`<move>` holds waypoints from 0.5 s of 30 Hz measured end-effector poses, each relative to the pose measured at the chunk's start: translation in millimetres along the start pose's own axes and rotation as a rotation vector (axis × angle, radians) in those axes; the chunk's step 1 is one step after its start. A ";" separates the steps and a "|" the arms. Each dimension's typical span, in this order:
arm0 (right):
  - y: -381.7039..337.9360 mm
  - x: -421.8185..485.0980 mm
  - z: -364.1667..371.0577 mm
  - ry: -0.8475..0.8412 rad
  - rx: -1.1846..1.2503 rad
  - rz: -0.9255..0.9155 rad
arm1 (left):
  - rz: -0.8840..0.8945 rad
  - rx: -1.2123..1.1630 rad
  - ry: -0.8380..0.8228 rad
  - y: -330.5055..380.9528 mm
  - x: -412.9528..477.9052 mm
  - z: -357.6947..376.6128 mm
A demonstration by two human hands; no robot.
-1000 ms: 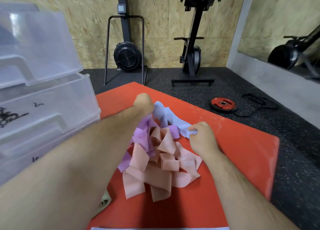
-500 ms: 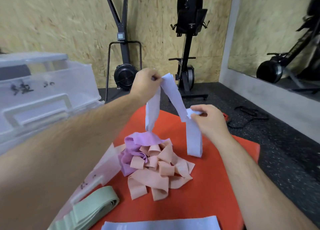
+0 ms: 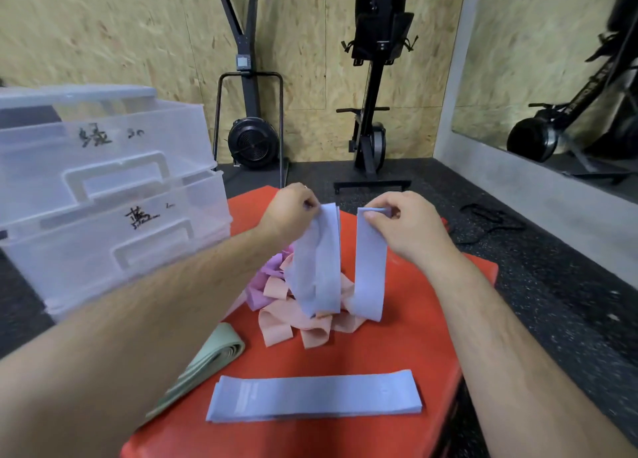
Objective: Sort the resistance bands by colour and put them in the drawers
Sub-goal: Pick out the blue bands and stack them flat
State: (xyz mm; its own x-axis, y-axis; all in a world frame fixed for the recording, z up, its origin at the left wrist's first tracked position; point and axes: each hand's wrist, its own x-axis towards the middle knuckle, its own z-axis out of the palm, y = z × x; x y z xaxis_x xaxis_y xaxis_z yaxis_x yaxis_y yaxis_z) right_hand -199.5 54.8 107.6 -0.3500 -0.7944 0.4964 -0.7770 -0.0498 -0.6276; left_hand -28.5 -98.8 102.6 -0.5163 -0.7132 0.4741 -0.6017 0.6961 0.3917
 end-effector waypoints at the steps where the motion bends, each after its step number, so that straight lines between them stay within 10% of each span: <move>1: 0.9 -2.6 2.2 -0.012 -0.021 -0.007 | -0.030 0.036 -0.062 -5.6 -5.7 11.3; 7: 2.6 -12.0 8.0 -0.046 -0.049 0.020 | -0.204 0.174 -0.177 -2.6 -31.6 21.0; 15: -18.5 -27.7 19.3 -0.159 0.169 0.016 | -0.085 -0.605 -0.038 50.9 -99.2 -20.5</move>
State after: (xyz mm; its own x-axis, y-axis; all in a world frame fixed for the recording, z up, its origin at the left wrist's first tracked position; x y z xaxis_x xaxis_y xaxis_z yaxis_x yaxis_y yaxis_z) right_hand -165.4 66.0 94.0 -0.2644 -0.8806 0.3933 -0.6686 -0.1265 -0.7328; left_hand 4.6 9.1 91.6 -0.5095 -0.7633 0.3973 -0.1951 0.5521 0.8106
